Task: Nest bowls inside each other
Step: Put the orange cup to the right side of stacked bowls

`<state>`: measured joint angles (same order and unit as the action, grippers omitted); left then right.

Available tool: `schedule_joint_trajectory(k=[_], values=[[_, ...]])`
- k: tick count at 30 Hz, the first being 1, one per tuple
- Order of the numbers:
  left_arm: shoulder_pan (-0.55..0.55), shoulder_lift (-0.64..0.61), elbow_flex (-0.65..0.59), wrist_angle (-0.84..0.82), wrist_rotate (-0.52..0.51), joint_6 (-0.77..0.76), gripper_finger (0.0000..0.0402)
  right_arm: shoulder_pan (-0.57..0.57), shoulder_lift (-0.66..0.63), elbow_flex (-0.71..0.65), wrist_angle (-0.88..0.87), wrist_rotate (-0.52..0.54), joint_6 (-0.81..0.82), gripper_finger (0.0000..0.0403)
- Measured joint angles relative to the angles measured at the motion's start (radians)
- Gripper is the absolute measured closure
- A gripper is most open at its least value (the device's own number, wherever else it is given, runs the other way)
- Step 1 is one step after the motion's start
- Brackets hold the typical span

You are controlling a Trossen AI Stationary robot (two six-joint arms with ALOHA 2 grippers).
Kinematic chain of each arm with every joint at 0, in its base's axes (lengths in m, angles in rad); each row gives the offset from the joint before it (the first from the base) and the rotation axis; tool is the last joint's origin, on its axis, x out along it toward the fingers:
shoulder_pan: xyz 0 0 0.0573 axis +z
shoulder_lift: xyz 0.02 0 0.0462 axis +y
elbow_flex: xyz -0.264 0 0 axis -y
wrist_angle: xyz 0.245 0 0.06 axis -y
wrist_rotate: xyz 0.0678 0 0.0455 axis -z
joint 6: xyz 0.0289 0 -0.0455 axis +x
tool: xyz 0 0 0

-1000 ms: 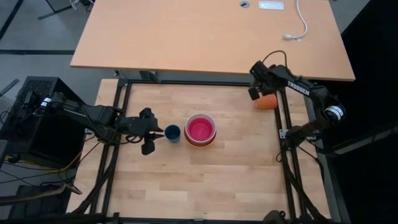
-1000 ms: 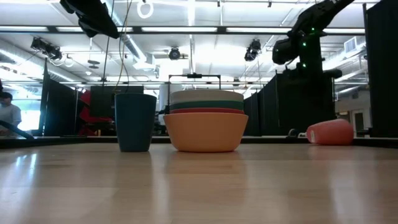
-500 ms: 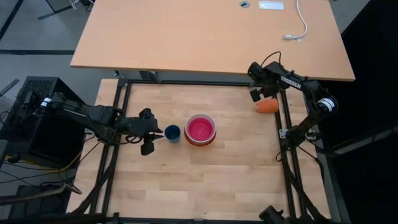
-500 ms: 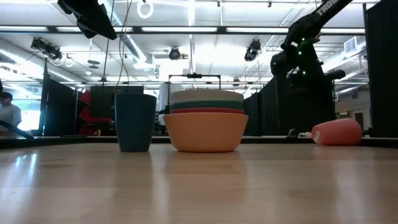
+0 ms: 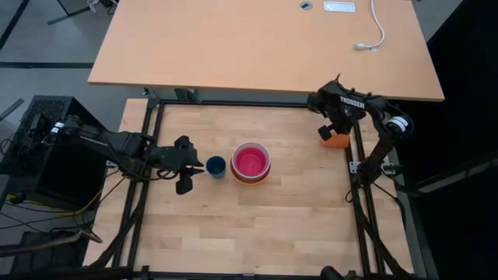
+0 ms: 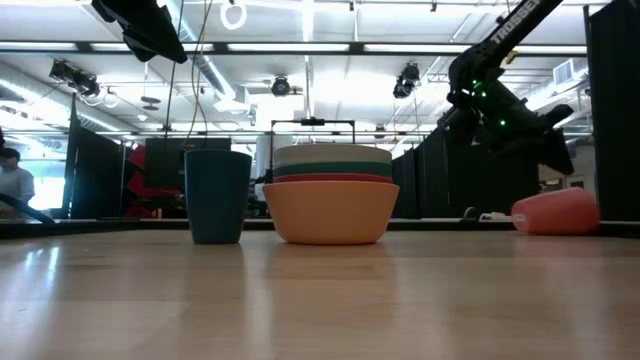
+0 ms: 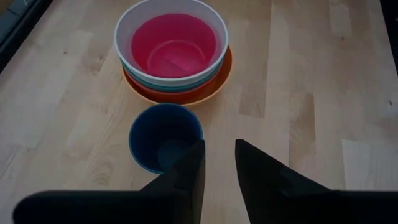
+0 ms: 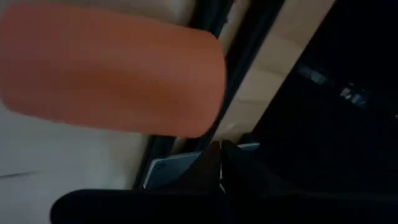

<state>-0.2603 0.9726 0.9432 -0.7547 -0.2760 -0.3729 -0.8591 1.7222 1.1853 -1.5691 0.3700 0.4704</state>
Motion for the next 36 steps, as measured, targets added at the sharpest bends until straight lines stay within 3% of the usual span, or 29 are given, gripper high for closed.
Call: schedule_joint_trajectory(k=[15,23,36], values=[[-0.040,0.000,0.000,0.001,0.000,-0.024,0.0328,0.075,0.000,-0.026,0.056,-0.100,0.032,0.0403],[-0.057,0.000,0.000,0.001,0.000,-0.026,0.0334,0.093,-0.003,-0.137,0.141,-0.188,0.007,0.0403],[-0.057,0.000,0.000,0.002,-0.011,-0.027,0.0334,0.087,0.001,-0.152,0.297,-0.099,-0.016,0.0403]])
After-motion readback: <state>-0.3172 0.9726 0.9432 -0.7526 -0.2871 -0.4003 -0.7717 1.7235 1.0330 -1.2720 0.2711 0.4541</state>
